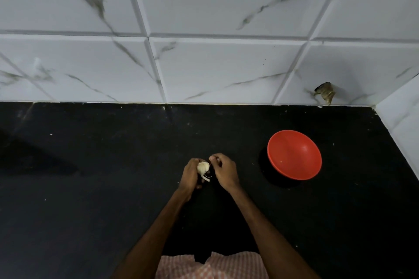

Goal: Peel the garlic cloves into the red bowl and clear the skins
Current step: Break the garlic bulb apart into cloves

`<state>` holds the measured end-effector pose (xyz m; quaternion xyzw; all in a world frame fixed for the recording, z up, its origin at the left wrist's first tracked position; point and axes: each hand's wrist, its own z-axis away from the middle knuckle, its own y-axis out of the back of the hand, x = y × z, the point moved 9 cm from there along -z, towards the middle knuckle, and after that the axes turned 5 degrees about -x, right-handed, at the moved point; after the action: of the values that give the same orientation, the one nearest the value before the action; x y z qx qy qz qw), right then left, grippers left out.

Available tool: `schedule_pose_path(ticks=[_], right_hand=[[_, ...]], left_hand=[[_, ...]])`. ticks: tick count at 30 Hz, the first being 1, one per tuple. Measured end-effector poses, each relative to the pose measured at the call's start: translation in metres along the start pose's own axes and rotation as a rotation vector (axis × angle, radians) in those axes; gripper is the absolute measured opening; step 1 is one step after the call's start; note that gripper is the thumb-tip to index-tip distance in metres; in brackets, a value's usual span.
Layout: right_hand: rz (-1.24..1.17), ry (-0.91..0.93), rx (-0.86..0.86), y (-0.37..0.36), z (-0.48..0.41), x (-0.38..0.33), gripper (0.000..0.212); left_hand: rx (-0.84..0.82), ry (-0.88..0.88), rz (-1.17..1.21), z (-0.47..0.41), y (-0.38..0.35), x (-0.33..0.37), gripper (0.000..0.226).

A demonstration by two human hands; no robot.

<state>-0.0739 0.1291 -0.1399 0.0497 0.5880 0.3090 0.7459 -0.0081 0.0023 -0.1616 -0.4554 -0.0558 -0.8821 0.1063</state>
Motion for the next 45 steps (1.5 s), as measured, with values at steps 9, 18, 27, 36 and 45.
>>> schedule_pose_path(ticks=[9,18,27,36,45], right_hand=[[0.104,0.104,0.02,0.005,0.009,-0.009,0.037],[-0.067,0.056,-0.12,-0.025,0.014,-0.036,0.036],[-0.174,-0.056,-0.019,-0.037,0.015,-0.031,0.025],[-0.038,-0.022,-0.024,0.003,0.004,-0.013,0.023],[0.419,0.028,-0.088,-0.001,0.005,-0.01,0.034]], left_hand=[[0.009,-0.012,-0.018,0.002,0.003,0.001,0.033],[0.091,-0.184,-0.041,0.009,0.004,0.024,0.035],[0.181,-0.214,0.11,0.011,0.017,0.015,0.029],[-0.073,-0.066,0.152,0.007,0.003,0.008,0.047],[-0.021,-0.025,0.2,0.005,0.012,0.003,0.065]])
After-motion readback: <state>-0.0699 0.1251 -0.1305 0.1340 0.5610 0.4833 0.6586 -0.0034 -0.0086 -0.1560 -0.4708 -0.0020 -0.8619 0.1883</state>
